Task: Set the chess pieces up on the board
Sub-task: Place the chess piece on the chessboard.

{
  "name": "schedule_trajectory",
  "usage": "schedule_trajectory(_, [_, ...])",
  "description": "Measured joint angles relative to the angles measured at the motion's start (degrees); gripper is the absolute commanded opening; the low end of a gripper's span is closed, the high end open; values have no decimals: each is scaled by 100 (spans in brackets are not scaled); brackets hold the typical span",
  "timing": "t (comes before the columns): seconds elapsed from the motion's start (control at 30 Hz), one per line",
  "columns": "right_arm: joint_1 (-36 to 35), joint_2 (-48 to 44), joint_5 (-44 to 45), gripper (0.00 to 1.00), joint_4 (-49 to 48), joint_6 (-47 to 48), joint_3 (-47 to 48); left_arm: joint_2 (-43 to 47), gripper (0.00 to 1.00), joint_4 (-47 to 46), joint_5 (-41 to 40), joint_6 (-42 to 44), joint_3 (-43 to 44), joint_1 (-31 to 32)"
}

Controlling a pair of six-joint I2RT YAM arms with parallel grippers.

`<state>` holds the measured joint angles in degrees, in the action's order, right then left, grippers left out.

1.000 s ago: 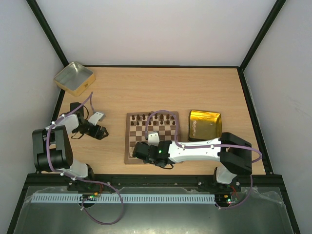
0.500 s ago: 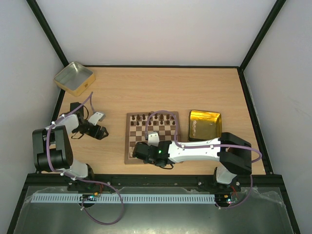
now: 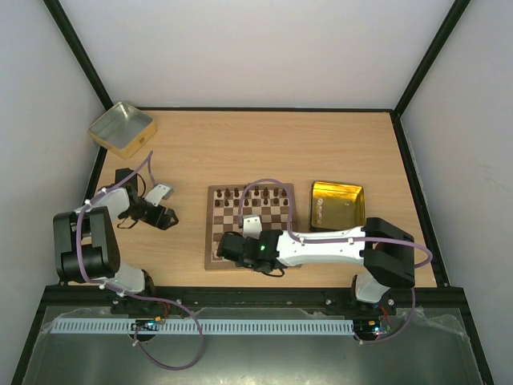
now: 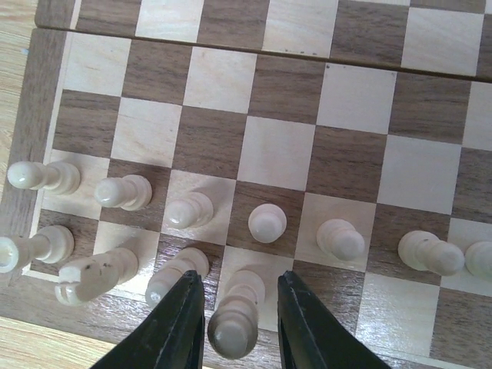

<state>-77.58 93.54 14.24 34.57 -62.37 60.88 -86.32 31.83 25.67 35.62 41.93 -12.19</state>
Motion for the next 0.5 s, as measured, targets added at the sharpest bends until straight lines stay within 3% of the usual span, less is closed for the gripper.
schedule_trajectory(0.33, [238,-326,212,25,264,26,160,0,84,0,0,0,0,0])
schedule_trajectory(0.5, [977,-970,509,26,577,164,146,0,84,0,0,-2,0,0])
